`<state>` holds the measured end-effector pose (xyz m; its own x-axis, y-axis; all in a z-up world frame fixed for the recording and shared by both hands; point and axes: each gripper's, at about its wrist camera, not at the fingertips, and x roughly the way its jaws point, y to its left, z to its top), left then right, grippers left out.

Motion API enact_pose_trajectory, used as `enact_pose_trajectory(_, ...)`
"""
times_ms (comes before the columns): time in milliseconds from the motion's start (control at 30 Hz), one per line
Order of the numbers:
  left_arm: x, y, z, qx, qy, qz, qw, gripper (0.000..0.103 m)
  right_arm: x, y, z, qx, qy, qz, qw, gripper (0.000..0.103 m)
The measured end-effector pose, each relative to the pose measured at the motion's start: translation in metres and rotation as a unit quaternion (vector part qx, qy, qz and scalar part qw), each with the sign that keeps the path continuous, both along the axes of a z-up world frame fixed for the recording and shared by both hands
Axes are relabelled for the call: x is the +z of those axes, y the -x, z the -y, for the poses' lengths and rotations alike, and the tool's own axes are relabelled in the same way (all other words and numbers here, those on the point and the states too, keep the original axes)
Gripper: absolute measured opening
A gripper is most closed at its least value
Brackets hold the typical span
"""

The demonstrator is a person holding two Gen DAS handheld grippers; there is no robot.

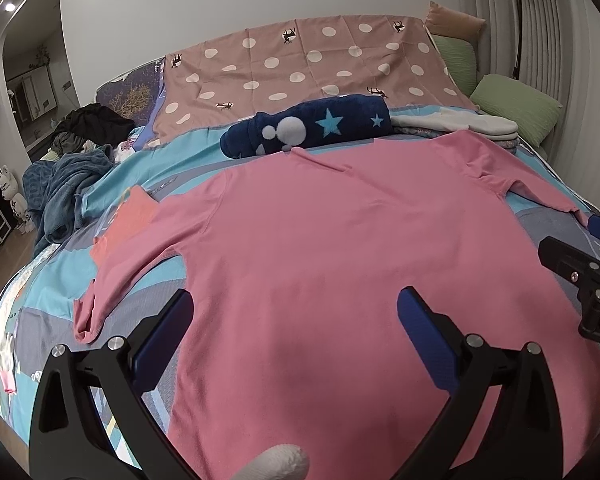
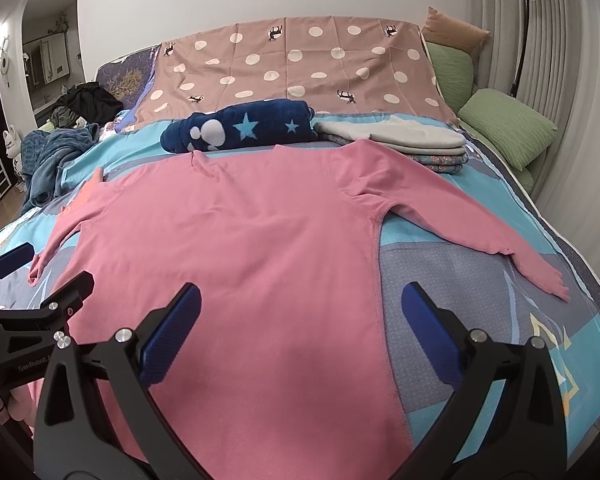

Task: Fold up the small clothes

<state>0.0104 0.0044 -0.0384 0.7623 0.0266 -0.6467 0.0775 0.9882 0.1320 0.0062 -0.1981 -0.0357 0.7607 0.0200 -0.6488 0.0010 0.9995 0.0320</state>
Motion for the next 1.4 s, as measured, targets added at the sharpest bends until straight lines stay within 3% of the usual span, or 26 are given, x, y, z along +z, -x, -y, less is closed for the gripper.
enact_pose_trajectory(667, -0.005, 0.003, -0.006, -0.013, -0.006, 0.016, 0.9998, 0.102, -0.004, -0.003, -0.008, 0.002, 0.005, -0.004, 1.000, 0.101)
enact_pose_trajectory(867, -0.009, -0.004, -0.019, -0.007, 0.027, -0.011, 0.9996, 0.101, -0.004, -0.005, -0.012, 0.004, 0.010, -0.004, 1.000, 0.101)
enact_pose_trajectory(933, -0.012, -0.006, -0.025, -0.003, 0.038, -0.024, 0.9990, 0.094, -0.002, -0.005, -0.012, 0.005, 0.012, -0.003, 1.000, 0.101)
enact_pose_trajectory(1033, -0.017, -0.008, -0.030, 0.002, 0.041, -0.037, 0.9985, 0.091, -0.002, -0.006, -0.014, 0.006, 0.014, -0.005, 1.000, 0.101)
enact_pose_trajectory(1233, -0.020, -0.006, -0.038, -0.001, 0.056, -0.037, 0.9977, 0.074, -0.001, -0.008, -0.018, 0.011, 0.019, -0.007, 1.000, 0.101)
enact_pose_trajectory(1333, -0.020, -0.004, -0.049, 0.003, 0.088, -0.030, 0.9957, 0.071, 0.000, -0.010, -0.021, 0.014, 0.022, -0.007, 1.000, 0.101)
enact_pose_trajectory(1400, -0.021, -0.006, -0.058, 0.024, 0.088, -0.027, 0.9955, 0.071, 0.000, -0.011, -0.023, 0.015, 0.025, -0.008, 1.000, 0.101)
